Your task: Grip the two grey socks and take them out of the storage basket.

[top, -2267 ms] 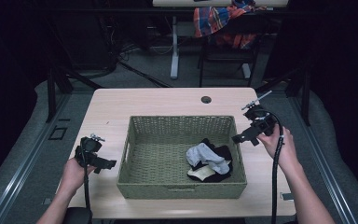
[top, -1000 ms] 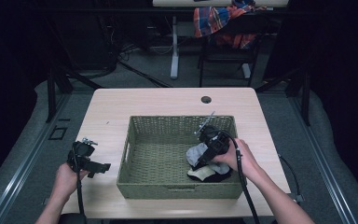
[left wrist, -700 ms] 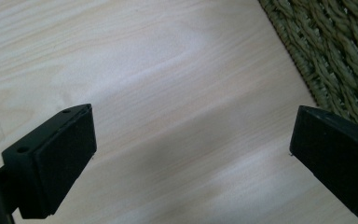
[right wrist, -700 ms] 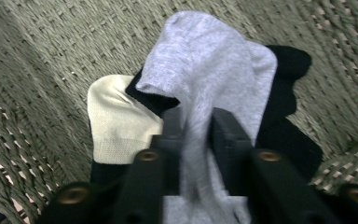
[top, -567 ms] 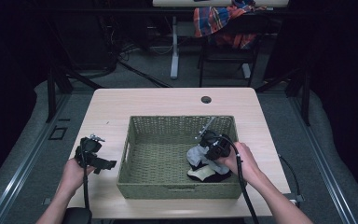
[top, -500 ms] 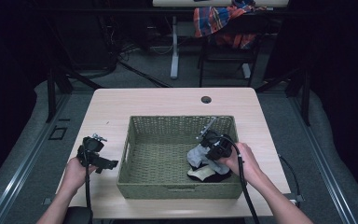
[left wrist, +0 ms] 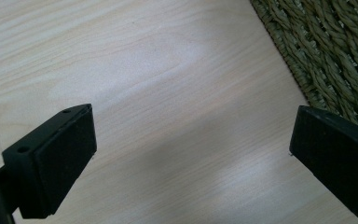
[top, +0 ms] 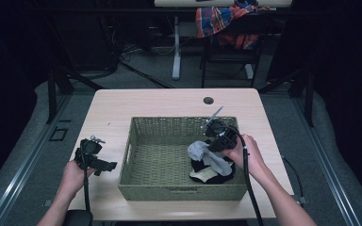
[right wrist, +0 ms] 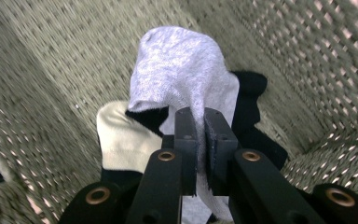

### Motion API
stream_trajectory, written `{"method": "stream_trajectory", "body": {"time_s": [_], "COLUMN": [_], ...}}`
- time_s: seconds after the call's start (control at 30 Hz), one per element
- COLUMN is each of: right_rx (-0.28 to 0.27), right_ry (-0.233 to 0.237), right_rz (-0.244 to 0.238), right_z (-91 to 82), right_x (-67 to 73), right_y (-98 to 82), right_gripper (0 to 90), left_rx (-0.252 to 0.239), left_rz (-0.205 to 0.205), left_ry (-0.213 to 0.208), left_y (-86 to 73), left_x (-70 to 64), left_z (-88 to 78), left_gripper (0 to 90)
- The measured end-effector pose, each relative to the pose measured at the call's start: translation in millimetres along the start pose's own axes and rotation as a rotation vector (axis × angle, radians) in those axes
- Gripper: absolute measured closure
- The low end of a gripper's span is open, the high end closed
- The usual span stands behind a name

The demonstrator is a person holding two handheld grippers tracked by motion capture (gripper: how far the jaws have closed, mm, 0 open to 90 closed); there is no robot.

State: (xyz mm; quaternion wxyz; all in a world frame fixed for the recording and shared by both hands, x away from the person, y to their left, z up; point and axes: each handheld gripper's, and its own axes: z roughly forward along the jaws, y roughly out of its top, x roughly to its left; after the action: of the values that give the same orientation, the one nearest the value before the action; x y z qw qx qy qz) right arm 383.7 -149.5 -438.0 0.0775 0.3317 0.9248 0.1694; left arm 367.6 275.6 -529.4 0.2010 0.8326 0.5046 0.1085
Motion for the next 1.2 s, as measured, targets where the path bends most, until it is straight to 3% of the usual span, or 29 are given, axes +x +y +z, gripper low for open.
{"method": "stream_trajectory", "body": {"time_s": [0.17, 0.3, 0.43, 0.73, 1.2], "right_rx": [-0.019, -0.017, -0.048, -0.074, -0.156], "right_ry": [0.001, 0.017, 0.035, 0.012, -0.028], "right_rz": [0.016, 0.051, 0.101, 0.059, 0.108], "right_z": [-7.9, -13.1, -16.4, -34.7, -72.2], "right_x": [-4.9, -18.0, -29.4, -27.5, -44.1], "right_y": [16.2, 24.6, 18.4, 15.3, -1.7], "right_gripper": [85.8, 85.8, 85.8, 85.8, 85.7], "left_rx": [-0.001, 0.007, 0.001, 0.018, 0.03], "left_rz": [-0.001, 0.006, 0.021, 0.024, 0.007], "left_ry": [-0.003, -0.006, -0.013, -0.011, -0.01], "left_y": [0.0, 1.4, 3.3, 4.8, 3.6], "left_x": [1.4, 0.4, -3.7, -4.7, -2.2], "left_z": [-0.1, 1.4, 2.1, 4.1, 5.4], "left_gripper": [0.7, 0.6, 0.6, 0.6, 0.6]}}
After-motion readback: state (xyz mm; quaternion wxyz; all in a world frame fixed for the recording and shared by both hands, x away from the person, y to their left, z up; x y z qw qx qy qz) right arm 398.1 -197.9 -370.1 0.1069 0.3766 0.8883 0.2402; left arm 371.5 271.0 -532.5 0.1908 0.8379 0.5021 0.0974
